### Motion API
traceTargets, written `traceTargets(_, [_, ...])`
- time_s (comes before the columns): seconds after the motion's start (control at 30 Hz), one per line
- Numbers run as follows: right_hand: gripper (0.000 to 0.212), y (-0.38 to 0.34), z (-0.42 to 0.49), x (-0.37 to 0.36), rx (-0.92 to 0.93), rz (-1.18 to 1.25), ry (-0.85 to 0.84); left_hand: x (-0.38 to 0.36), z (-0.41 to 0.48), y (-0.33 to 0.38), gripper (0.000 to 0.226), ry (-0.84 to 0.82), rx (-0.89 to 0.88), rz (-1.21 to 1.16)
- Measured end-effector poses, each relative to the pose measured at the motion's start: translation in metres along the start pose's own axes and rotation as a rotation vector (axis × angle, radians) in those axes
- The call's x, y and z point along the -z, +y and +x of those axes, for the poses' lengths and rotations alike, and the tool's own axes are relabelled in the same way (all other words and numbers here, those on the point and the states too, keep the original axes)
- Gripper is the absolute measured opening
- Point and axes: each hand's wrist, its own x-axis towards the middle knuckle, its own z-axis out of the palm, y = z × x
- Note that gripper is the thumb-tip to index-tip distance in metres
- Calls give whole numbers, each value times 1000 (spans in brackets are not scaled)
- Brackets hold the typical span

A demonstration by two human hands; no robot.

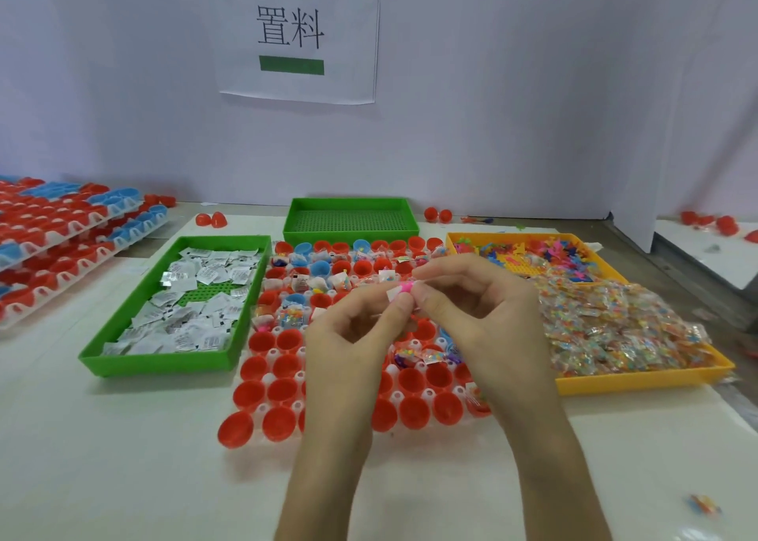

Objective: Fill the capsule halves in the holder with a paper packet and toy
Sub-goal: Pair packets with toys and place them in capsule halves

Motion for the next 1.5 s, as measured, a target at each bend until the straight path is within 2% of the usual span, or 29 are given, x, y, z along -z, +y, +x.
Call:
traceTargets(0.07, [14, 4, 1, 7, -9, -107, -18, -1, -1, -3, 15, 28, 21, -15])
traceTargets(0.13, [12, 15, 4, 23, -66, -312, 4, 1, -1, -2, 18, 54, 52, -32])
traceTargets(0.2, [14, 30, 6, 46, -196, -514, 54, 6, 0, -1, 21, 87, 65, -30])
traceTargets(0.3, [21, 47, 5, 75, -405, -720, 55, 12, 4, 2, 13, 131, 63, -29])
traceTargets(0.4, [22, 53, 5, 80, -471, -809, 9, 15, 5, 1, 12, 171, 61, -29])
traceTargets(0.5, [15, 58, 4, 78, -451, -756, 78, 17, 5, -2, 12, 200, 44, -38])
traceTargets(0.6, [22, 63, 3, 80, -420, -639, 209, 18, 4, -1, 19, 212, 40, -38])
traceTargets(0.77, [20, 62, 3, 82, -261, -588, 423, 20, 4, 0, 26, 199, 34, -16])
traceTargets(0.93, [20, 58, 2, 84, -121, -563, 540, 18, 3, 1, 16, 175, 30, 0])
traceTargets(1.1, [22, 41, 4, 72, -36, -361, 441, 13, 1, 5, 17, 102, 54, -2])
traceTargets(1.3, [13, 5, 2, 35, 3, -88, 237, 4, -3, 8, 31, 6, 54, -61])
traceTargets(1.5, [14, -14, -3, 17, 26, -33, 40, 1, -3, 10, 24, 20, -6, -31])
